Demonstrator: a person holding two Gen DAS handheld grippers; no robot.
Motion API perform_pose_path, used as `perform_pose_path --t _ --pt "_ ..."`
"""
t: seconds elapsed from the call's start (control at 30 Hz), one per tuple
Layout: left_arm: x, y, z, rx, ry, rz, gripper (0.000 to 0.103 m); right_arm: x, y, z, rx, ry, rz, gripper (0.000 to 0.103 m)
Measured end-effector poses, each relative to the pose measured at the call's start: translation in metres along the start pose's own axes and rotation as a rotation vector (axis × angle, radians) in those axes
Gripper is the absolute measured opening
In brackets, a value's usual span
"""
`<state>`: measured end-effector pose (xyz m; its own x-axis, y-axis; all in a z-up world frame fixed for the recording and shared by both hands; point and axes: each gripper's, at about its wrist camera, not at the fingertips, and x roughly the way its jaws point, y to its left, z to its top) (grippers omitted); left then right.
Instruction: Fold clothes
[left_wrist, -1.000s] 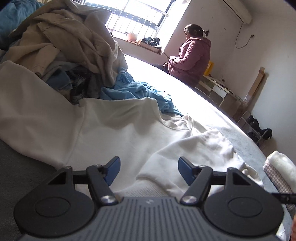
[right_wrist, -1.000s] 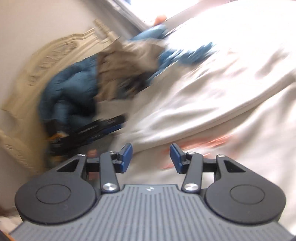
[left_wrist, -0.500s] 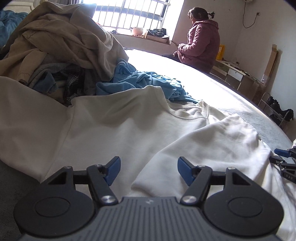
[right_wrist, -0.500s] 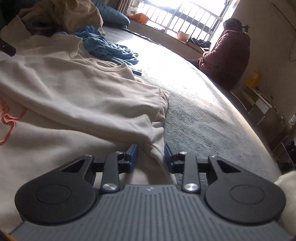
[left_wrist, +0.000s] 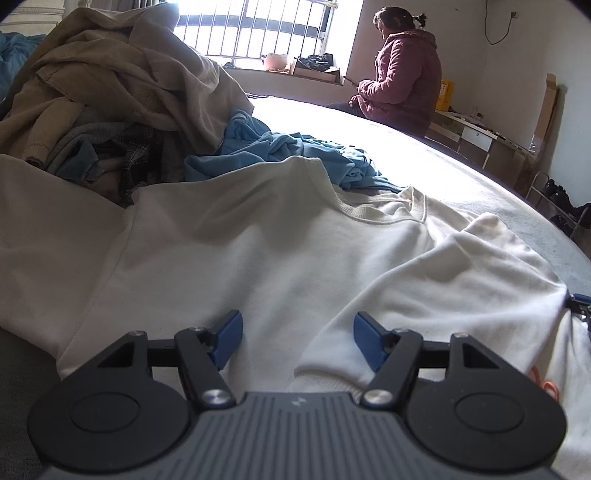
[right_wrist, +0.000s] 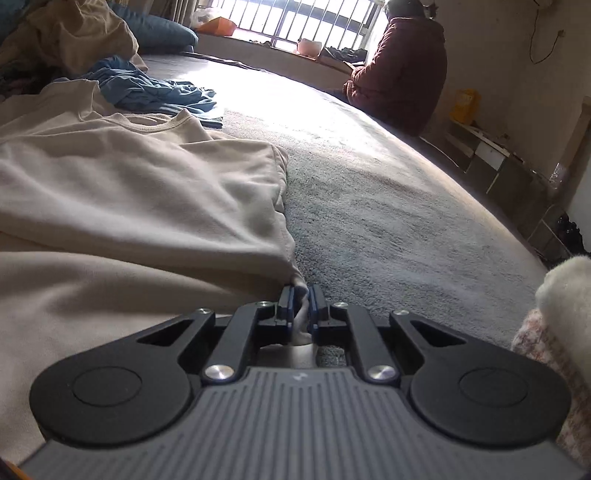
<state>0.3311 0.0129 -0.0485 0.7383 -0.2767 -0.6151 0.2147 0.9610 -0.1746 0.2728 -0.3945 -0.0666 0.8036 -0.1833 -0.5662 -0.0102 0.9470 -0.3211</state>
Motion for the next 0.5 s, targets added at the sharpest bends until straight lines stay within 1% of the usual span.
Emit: perform_pose_path --t 0.03,0.07,0.13,0.23,0.3,0.4,0.47,0.5 --pt "-0.001 0.0 -0.001 0.004 -0.002 0.003 0.068 -0.004 -0.004 0.0 -0.004 0.01 -0.001 0.011" --pt "-0.002 0.0 -0.002 0.008 -0.004 0.006 0.068 -0.008 -0.01 -0.001 -0.001 0.02 0.0 0.016" --pt "-0.005 0.001 -0.003 0.015 -0.012 0.012 0.068 -0.02 -0.024 0.001 0.043 0.035 0.014 0.018" --pt "-0.011 0.001 -0.006 0.03 -0.017 0.016 0.067 -0.038 -0.04 0.015 0.12 -0.011 0.058 0.018" --pt "-0.013 0.0 -0.009 0.039 -0.01 0.017 0.067 -0.037 -0.042 0.033 0.189 -0.055 0.143 0.018" --pt "-0.012 -0.003 -0.017 0.05 0.003 0.039 0.068 -0.007 -0.03 0.061 0.252 -0.063 0.268 0.015" --pt "-0.012 -0.004 -0.021 0.059 -0.006 0.05 0.068 0.03 -0.029 0.068 0.341 -0.013 0.333 0.012" --pt "-0.013 -0.004 -0.023 0.061 -0.01 0.052 0.069 0.048 -0.032 0.067 0.393 0.015 0.333 0.011"
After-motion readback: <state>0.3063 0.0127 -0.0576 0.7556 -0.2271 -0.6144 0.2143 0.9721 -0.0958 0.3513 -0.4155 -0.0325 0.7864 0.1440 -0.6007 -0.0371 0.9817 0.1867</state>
